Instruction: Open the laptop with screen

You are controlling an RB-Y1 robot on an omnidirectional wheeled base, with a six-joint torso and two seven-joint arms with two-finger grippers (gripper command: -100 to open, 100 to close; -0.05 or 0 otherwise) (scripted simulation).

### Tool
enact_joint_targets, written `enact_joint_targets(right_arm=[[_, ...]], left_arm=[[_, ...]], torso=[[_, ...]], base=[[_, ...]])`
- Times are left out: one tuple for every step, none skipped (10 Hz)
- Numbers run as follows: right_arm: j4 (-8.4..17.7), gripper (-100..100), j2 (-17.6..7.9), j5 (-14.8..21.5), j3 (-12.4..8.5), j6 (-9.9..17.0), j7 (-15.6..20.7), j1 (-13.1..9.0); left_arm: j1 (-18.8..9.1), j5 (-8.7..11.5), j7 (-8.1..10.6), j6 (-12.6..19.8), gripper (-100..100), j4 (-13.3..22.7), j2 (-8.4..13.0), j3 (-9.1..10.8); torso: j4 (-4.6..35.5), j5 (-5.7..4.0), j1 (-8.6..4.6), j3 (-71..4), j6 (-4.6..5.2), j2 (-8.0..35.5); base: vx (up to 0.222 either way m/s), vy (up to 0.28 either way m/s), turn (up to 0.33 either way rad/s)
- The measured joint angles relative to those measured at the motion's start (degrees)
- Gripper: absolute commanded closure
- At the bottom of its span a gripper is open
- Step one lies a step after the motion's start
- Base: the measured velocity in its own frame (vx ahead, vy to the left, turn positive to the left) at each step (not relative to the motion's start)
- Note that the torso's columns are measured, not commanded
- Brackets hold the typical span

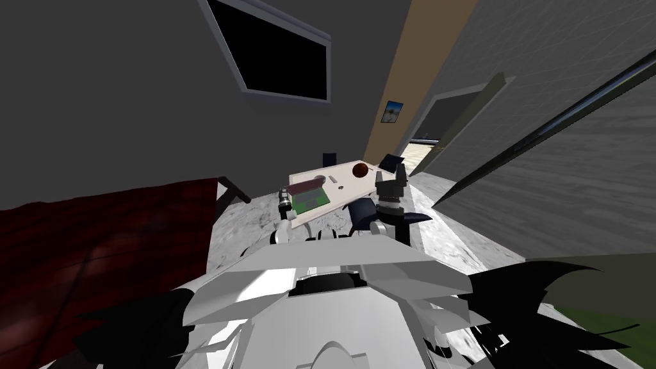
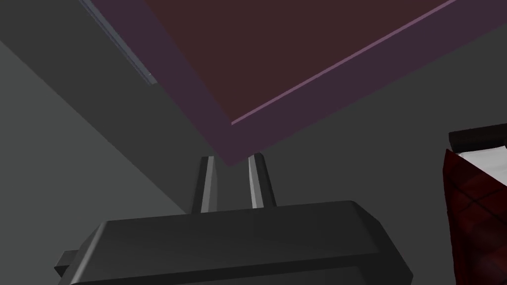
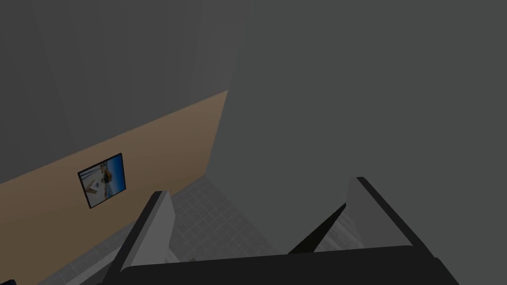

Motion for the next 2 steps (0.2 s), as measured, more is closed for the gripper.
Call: enact_joint_targets(right_arm=[[0.0, 0, 0.0, 0.0, 0.0, 0.0, 0.0, 0.0], [0.0, 0, 0.0, 0.0, 0.0, 0.0, 0.0, 0.0]], left_arm=[[1.2, 0.5, 0.07, -2.0, 100, -0.4, -0.2, 0.2], [2.6, 0.4, 0.39, -2.7, 100, -2.1, -0.6, -0.03]], torso=[[0.0, 0.01, -0.03, 0.0, -0.06, 0.0], [-0.1, 0.01, -0.06, 0.1, -0.27, 0.1]], base=[[0.007, 0.008, -0.025], [0.02, 0.02, -0.067]])
